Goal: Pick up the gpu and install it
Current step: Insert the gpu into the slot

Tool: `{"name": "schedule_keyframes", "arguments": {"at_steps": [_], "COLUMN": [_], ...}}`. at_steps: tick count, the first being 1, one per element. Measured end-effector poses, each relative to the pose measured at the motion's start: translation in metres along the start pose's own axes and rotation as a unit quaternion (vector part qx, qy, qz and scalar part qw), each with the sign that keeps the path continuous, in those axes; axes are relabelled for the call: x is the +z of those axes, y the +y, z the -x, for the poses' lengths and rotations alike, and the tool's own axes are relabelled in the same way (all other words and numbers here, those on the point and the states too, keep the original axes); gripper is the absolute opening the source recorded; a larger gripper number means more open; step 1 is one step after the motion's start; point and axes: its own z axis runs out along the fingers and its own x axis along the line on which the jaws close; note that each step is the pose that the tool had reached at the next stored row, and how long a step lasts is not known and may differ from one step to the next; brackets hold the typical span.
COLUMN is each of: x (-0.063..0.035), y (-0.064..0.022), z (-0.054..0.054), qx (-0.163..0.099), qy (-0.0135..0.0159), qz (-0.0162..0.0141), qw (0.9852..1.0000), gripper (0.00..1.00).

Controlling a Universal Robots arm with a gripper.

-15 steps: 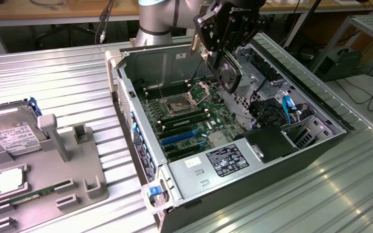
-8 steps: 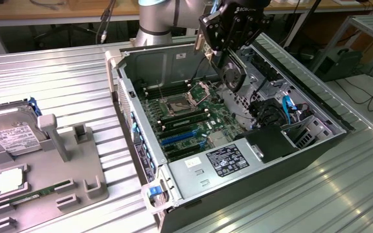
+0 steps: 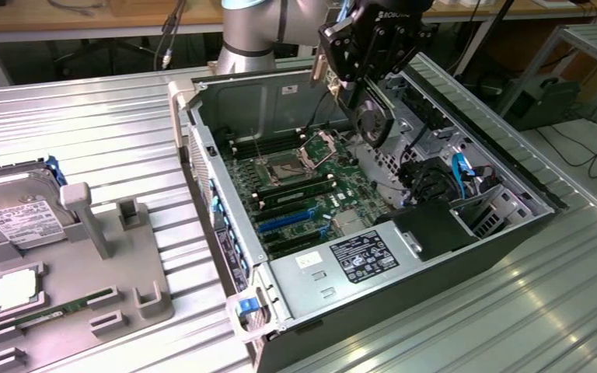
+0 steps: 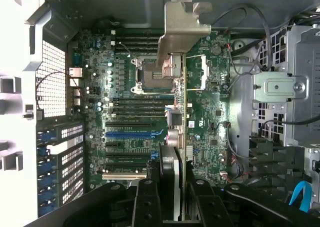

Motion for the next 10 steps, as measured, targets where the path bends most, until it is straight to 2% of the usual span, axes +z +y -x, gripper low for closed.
{"name": "schedule_keyframes", "arguments": {"at_steps": [7, 10], "x": [0.0, 0.0], "y": [0.0, 0.0], "z": [0.0, 0.0], "qx": [-0.002, -0.019], "qy": [0.0001, 0.0008], "qz": [0.0001, 0.0004], "qw": [1.0, 0.9998], "gripper": [0.28, 0.28]}}
